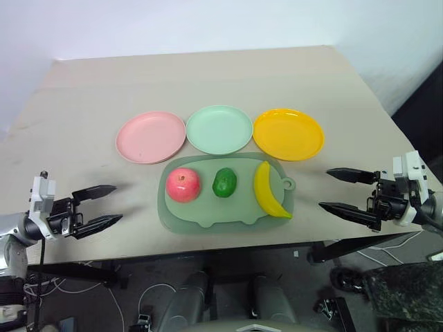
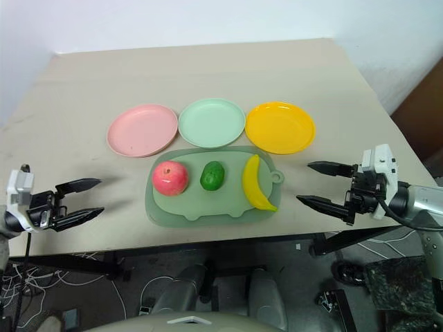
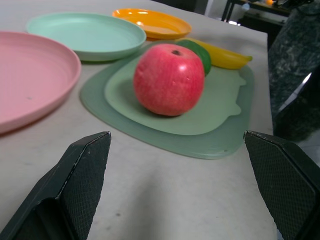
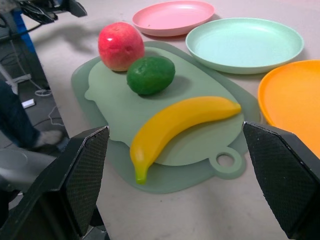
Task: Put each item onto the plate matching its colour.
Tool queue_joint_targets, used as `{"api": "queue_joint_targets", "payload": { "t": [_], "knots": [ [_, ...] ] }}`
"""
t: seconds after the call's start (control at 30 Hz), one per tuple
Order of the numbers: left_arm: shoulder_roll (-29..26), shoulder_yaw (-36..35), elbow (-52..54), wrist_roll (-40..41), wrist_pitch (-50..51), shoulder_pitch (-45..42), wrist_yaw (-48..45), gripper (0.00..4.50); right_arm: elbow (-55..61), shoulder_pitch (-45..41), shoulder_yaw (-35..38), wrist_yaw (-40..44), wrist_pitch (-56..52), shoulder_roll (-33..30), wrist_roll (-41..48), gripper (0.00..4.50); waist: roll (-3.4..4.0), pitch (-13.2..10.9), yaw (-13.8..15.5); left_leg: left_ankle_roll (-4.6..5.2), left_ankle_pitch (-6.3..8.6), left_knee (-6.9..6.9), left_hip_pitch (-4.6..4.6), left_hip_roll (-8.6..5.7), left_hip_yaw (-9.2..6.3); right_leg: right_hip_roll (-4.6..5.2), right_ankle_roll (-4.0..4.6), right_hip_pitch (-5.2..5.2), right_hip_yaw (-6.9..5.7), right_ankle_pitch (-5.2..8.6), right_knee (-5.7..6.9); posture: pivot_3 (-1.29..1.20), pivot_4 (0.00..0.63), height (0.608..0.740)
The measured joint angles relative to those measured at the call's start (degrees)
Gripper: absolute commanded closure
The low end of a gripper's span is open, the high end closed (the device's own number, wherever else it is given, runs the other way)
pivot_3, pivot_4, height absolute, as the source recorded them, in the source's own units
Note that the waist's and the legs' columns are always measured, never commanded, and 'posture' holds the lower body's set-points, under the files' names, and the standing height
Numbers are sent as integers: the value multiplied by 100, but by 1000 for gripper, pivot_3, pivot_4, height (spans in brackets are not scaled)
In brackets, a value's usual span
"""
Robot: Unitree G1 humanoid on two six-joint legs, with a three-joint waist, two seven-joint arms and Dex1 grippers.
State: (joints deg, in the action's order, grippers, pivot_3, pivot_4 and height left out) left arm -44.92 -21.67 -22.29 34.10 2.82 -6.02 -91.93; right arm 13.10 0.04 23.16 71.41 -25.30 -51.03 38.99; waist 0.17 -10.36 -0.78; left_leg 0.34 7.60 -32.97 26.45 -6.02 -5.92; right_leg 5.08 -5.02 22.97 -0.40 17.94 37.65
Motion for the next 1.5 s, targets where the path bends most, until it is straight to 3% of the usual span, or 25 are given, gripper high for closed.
{"api": "queue_joint_targets", "payload": {
  "t": [0.5, 1.1, 1.5],
  "knots": [
    [-82, 52, -275, -26, -5, -352, 32, 22, 270, 394, 123, -257, -64, 31, 85, 0, -1, 0, -4, 0, 0, -1, -2, -1, 1, -1, -1, -4, -1, -1, -2, 0, 150, 737],
    [-272, 118, -442, -87, -820, 114, -33, 22, 223, 262, 28, -234, -46, 35, 181, 0, 0, 0, -2, 1, 0, -1, -4, 1, 1, -1, -1, -7, -1, -1, -2, 0, 150, 737],
    [-578, -25, -459, 121, -657, 295, -34, 22, -488, 171, 196, 347, 638, -141, -58, 0, 1, 1, -2, 1, 0, -1, -5, 1, 1, -1, -1, -7, -1, -1, -2, 0, 150, 737]
  ]
}}
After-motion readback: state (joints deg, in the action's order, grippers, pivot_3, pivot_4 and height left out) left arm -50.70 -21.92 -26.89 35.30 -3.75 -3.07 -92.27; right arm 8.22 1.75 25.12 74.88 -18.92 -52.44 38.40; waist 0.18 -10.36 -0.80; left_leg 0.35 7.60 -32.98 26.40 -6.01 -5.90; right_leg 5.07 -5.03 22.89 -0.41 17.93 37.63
